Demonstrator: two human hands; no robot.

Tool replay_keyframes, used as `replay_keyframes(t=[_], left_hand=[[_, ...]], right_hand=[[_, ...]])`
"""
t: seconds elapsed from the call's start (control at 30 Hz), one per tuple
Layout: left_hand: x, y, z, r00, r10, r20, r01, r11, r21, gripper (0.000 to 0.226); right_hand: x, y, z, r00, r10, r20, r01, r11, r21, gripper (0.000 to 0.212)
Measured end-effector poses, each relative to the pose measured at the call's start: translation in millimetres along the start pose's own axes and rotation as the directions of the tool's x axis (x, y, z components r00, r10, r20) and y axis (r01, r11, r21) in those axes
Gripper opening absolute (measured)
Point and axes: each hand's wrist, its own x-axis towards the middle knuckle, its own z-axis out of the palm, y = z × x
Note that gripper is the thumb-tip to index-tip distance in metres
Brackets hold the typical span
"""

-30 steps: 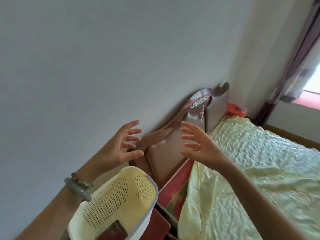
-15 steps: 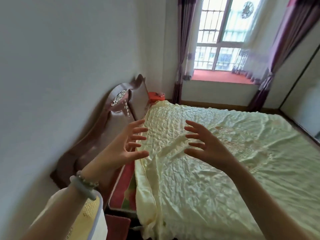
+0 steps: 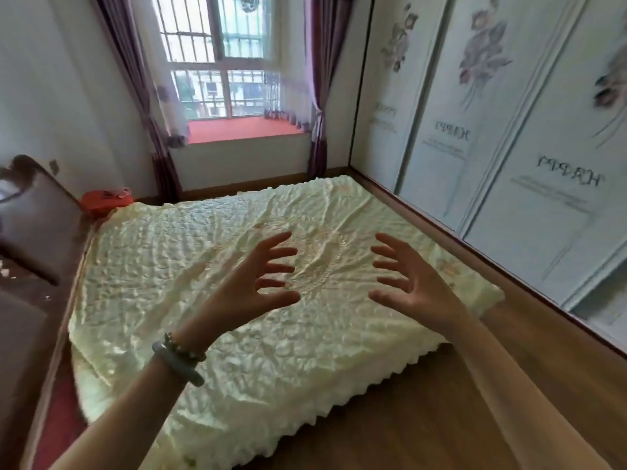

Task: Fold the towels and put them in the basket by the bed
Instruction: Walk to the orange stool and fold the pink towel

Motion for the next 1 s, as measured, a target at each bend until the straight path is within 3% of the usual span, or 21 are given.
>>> replay_keyframes(t=[0.33,0.63,1.0], left_hand=[[142,41,213,0.961,0.145,0.237,-0.114,0.984,-0.139,0.088],[250,60,343,0.877,0.235,0.419,-0.163,0.966,-0.200,0.092],[444,52,483,0.738,0.335,0.585,-0.194,0.936,-0.292,0.087]], right_hand=[[-86,92,-193,0.951,0.120,-0.285,-0.141,0.988,-0.056,0.085],[-120,153,-307,0.825,0.218,-0.521,-0.260,0.966,-0.007,0.081],[-73,249,-440,0.659,0.298,-0.690,-0.405,0.914,0.009,0.082]])
